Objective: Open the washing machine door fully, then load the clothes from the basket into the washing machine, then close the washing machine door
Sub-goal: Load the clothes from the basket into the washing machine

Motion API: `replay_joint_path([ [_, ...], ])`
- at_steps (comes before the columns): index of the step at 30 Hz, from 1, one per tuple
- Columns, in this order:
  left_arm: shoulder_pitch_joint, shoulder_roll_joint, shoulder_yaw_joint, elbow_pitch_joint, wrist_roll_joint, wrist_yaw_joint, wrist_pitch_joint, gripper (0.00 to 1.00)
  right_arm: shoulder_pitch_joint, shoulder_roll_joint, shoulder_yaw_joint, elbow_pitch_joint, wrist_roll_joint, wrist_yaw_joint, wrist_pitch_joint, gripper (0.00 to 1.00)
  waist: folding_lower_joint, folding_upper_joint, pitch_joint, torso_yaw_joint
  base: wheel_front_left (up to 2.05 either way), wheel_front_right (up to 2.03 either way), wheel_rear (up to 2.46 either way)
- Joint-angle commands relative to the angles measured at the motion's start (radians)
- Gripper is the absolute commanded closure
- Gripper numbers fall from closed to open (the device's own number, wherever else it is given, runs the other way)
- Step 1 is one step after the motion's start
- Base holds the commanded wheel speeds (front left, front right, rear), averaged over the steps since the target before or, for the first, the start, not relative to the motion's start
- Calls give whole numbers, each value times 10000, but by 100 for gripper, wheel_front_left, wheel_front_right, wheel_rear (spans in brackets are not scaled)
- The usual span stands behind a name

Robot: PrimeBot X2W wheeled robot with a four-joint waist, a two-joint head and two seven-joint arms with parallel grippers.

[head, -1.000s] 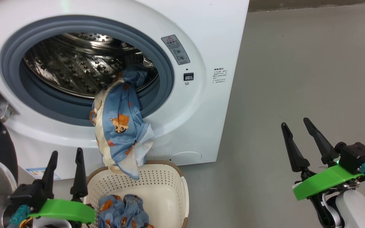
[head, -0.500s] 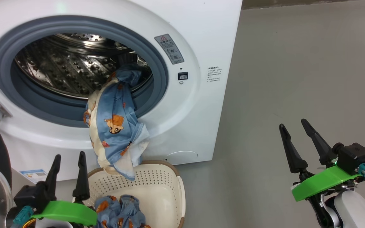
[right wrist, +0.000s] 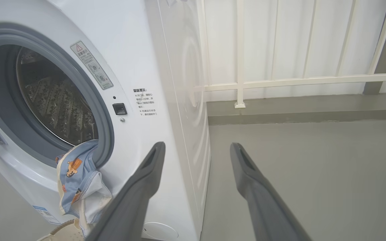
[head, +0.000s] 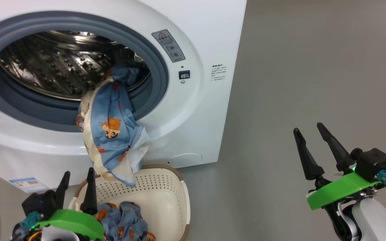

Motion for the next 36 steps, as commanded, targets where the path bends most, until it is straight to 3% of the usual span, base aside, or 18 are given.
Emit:
replay_joint_path([
  [1,-446,294,261,-91,-35,-52,-21,0,-311,-87,127,-263,119,44,-80,0,-1,0,161,-110,0,0,0],
  [20,-3131,953,-1036,3733,-315,-245,174,0,-869,385,-73,-622,-268,44,-80,0,-1,0,1930,-945,0,0,0],
  [36,-5286,1846,-2217,6100,-1097,-250,296,0,-1258,998,-150,-866,-532,44,-80,0,-1,0,3238,-1858,0,0,0],
])
